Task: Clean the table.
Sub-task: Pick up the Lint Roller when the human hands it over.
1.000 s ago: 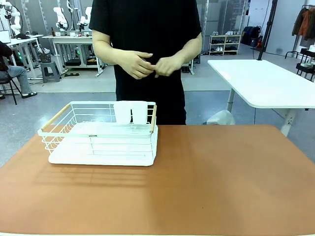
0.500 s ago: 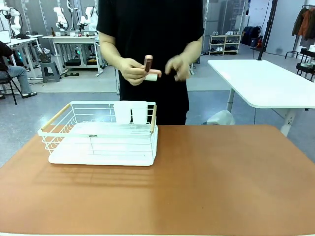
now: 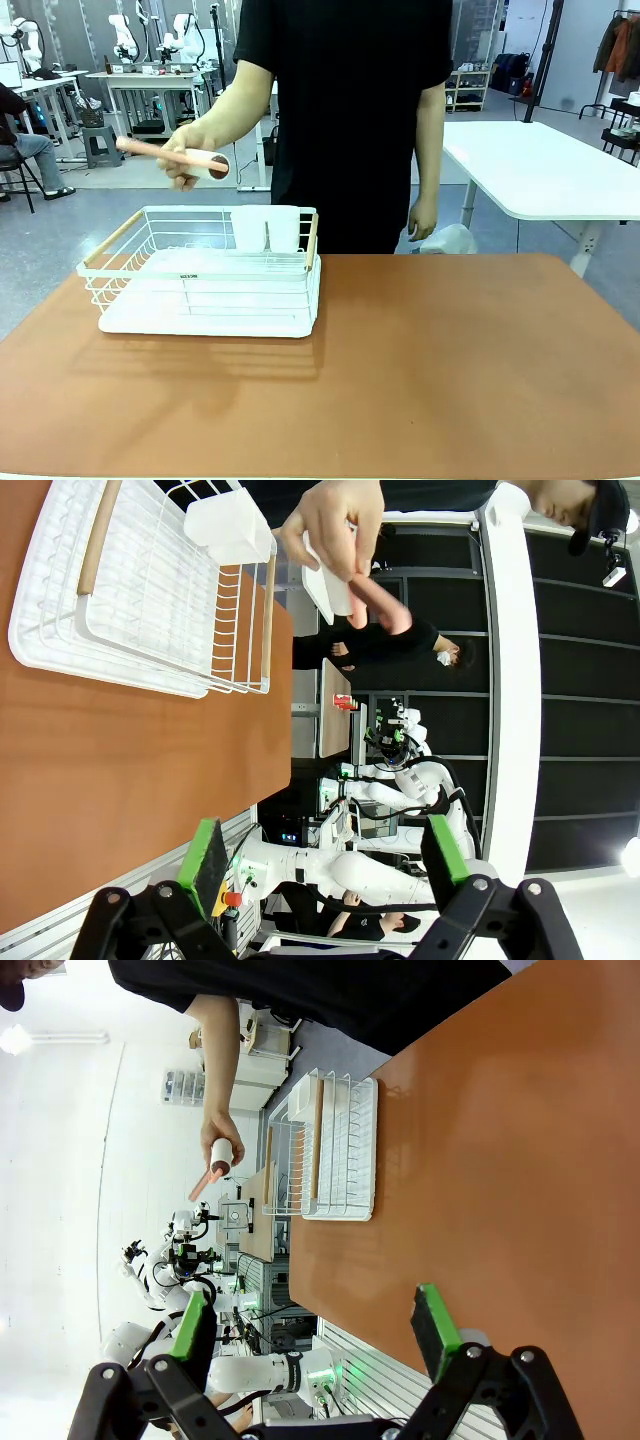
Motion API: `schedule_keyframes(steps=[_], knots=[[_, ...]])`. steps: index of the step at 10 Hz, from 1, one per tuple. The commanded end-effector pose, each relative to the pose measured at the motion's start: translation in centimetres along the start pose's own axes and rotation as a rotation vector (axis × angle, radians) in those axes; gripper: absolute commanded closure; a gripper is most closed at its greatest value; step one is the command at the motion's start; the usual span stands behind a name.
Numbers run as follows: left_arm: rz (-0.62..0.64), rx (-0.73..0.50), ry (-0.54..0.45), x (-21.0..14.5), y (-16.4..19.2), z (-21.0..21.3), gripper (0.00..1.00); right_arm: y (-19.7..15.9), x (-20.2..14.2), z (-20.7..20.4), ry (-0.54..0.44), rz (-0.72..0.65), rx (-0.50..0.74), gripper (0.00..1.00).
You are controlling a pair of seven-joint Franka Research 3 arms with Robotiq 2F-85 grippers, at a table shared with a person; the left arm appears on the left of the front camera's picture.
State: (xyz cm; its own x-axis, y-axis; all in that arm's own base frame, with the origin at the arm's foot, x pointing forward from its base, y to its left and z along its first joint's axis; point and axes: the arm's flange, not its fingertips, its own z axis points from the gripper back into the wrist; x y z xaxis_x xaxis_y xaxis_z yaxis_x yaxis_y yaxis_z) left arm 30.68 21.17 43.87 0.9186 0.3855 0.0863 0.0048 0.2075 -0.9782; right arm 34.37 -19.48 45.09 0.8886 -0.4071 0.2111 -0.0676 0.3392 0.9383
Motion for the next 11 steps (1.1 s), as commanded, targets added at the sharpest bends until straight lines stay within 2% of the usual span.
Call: schedule_keyframes(steps=[1,8,9,11], knots=[[-0.011,-0.011,0.008,-0.3,-0.1,0.3,0.00,0.2,-0.5,-0.1,-0.004,-0.007,0.010,0.00],[0.000,0.000,0.000,0.0,0.0,0.0,0.00,0.2,-0.5,-0.1,-0.004,-0.007,0.010,0.00],[0.018,0.085,-0.105,-0.5,-1.5,-1.2,0.00,0.2,-0.5,-0.1,-0.004,-0.007,0.010,0.00],[0.130,0.155,-0.174,-1.5,-5.9,-3.7,0.00,0.2,-0.5,-0.1,-0.004,-0.007,0.010,0.00]])
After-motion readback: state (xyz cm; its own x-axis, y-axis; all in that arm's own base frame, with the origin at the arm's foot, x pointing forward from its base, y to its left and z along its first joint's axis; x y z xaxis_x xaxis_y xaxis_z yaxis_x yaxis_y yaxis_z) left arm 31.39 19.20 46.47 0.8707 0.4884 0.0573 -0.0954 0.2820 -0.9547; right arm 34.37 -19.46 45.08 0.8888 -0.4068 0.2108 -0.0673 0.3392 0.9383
